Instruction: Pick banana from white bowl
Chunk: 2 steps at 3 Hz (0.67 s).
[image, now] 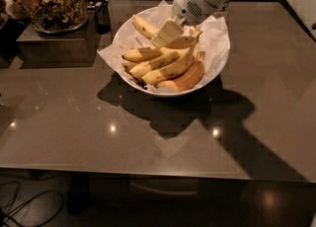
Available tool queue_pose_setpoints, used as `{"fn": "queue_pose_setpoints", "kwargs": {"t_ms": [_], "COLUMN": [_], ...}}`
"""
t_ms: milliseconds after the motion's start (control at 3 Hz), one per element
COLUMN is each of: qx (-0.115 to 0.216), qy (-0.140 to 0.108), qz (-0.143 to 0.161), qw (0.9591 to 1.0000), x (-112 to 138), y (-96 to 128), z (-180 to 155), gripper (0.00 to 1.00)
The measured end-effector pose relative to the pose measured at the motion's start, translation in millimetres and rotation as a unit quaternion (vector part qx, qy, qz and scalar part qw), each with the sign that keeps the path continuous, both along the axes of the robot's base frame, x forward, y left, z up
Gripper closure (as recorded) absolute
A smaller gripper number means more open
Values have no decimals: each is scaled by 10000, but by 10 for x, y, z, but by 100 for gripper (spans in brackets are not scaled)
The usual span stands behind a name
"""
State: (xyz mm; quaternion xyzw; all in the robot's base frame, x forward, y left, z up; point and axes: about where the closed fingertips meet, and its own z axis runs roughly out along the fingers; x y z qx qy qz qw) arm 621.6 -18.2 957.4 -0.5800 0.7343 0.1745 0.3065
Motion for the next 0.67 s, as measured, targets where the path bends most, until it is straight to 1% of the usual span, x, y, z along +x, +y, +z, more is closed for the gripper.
{"fn": "queue_pose_setpoints", "kwargs": {"t_ms": [333,667], "qx": [-274,130], "qy": [277,428], "qz": [371,848], "qw": [9986,9954], "x": [-270,-675], "y": [-74,-91], "z": [158,239], "gripper": [100,100]}}
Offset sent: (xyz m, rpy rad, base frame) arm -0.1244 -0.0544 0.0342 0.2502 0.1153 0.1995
